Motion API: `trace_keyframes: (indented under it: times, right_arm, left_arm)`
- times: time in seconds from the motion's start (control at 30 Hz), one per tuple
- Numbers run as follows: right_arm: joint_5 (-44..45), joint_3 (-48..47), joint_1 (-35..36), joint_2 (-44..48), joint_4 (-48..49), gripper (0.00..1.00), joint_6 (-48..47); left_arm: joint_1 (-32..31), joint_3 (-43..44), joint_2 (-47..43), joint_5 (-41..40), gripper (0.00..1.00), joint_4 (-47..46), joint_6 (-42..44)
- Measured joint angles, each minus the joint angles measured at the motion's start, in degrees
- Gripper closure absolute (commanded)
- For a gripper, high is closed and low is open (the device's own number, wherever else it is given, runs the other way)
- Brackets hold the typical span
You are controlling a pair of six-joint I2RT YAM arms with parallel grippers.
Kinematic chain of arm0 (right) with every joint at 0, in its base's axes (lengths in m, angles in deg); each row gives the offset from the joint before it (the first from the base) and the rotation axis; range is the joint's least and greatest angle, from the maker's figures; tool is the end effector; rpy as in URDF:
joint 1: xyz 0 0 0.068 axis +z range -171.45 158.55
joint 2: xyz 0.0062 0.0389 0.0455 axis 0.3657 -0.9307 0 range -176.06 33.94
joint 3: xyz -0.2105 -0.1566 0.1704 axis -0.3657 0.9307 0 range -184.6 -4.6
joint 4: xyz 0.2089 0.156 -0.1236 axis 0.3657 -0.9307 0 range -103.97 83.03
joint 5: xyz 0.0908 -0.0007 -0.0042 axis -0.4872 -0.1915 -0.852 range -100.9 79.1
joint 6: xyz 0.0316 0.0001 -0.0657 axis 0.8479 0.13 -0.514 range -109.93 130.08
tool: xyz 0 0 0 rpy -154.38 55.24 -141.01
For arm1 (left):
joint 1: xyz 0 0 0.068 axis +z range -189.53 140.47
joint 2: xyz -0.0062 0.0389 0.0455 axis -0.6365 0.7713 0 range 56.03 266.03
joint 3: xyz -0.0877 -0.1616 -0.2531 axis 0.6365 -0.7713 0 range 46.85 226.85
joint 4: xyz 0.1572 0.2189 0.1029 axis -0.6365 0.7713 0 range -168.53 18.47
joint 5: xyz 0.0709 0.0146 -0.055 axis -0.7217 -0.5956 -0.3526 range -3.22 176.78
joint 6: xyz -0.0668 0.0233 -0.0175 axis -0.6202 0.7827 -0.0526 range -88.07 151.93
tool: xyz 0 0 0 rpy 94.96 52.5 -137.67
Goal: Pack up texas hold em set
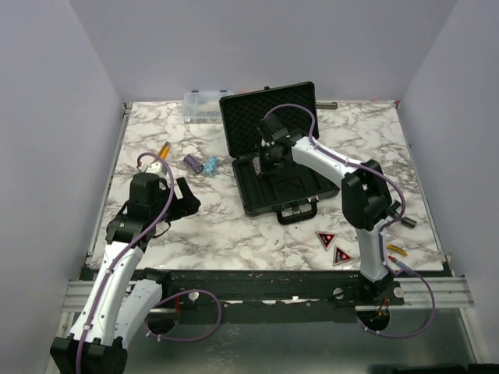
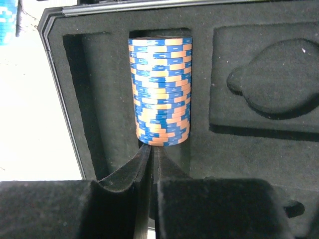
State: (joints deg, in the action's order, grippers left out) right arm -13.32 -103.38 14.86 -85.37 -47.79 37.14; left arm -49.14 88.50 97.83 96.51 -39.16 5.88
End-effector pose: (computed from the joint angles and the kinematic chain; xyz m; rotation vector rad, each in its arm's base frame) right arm 0.4104 0.3049 0.2218 -0.2329 2.6982 0.4121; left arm 0.1653 -0.0384 0.2911 -0.2375 2.2900 -0.5185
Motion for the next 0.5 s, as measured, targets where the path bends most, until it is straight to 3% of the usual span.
trace_keyframes:
  times: [0.27,0.5]
  right_arm:
    - [0.0,-2.1,0.0,-1.6,-0.7,0.92,-0.4]
    - [0.0,-2.4,0.0,-1.8,-1.1,0.86,-1.0]
  left_arm:
    - [0.0,1.1,0.4,-6.6,0.11,2.4,-0.9]
    - [0.0,9.4,2.8,-10.4,0.09,5.7,-0.9]
